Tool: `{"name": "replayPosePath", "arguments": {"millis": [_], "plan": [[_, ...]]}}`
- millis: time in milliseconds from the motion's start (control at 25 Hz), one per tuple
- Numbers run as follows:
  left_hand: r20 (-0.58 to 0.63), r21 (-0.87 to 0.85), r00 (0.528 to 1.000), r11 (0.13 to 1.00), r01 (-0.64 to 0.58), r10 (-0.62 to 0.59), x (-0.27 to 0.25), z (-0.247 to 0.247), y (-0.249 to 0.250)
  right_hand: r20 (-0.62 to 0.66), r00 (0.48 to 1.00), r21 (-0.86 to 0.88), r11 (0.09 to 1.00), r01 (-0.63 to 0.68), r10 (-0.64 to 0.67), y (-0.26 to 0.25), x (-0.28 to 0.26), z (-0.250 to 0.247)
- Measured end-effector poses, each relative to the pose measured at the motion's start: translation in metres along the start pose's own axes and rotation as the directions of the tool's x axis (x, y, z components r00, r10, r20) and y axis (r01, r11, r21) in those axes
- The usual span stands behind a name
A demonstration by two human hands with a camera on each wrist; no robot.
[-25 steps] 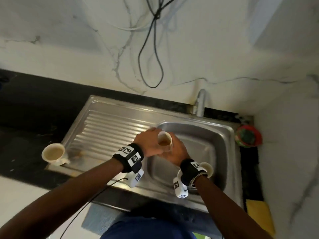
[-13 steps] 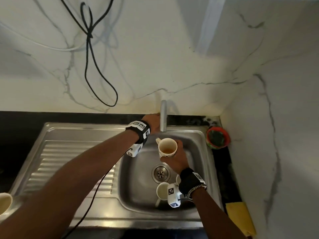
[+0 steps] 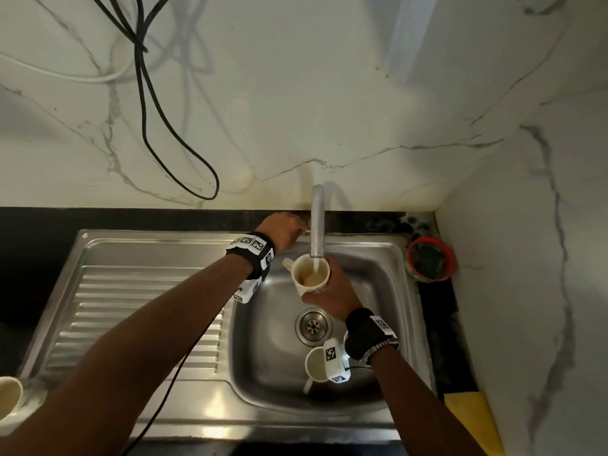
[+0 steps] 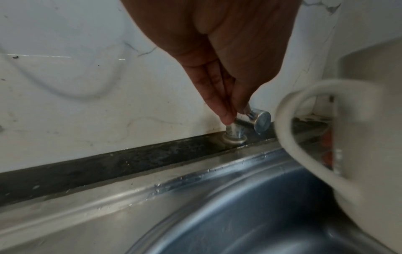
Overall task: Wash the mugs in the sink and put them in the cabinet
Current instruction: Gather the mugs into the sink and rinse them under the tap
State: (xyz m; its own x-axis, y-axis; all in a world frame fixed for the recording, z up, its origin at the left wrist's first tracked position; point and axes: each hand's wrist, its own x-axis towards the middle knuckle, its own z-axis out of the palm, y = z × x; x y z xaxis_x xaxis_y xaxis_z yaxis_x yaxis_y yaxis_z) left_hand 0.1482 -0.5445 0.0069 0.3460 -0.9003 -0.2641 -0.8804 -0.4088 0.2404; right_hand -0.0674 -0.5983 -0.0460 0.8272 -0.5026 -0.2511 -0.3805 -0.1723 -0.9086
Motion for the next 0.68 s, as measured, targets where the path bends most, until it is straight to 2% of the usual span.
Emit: {"name": "replayPosePath", "arguments": {"millis": [120,280,360,480,680], "plan": [[0.007,-0.021,1.0,1.0,0.001,-0.001,0.004,0.002,-0.003,-0.06,0.998,-0.001,1.0,0.009,-0.009,-0.009,0.016,-0.01],[0.026,-0.041,1.0,0.999,0.003,-0.002,0.006,-0.002,-0.009,0.074,0.996,-0.12,0.991,0.061,-0.053,-0.008,0.007,-0.017],[0.046,-0.036,0.999,0.999,-0.009,0.011,0.006,-0.002,-0.01,0.078,0.995,-0.09,0.993,0.074,-0.067,0.003,-0.002,-0.016],[0.039,-0.029,0.999,1.0,-0.004,0.005,0.005,-0.003,-0.008,-0.016,0.999,-0.043,0.998,0.041,-0.041,0.0,0.003,-0.011],[0.042,-0.031,0.999,1.0,0.0,0.001,0.001,-0.005,-0.006,0.03,0.997,-0.007,0.997,0.074,-0.074,0.001,-0.002,0.004]]}}
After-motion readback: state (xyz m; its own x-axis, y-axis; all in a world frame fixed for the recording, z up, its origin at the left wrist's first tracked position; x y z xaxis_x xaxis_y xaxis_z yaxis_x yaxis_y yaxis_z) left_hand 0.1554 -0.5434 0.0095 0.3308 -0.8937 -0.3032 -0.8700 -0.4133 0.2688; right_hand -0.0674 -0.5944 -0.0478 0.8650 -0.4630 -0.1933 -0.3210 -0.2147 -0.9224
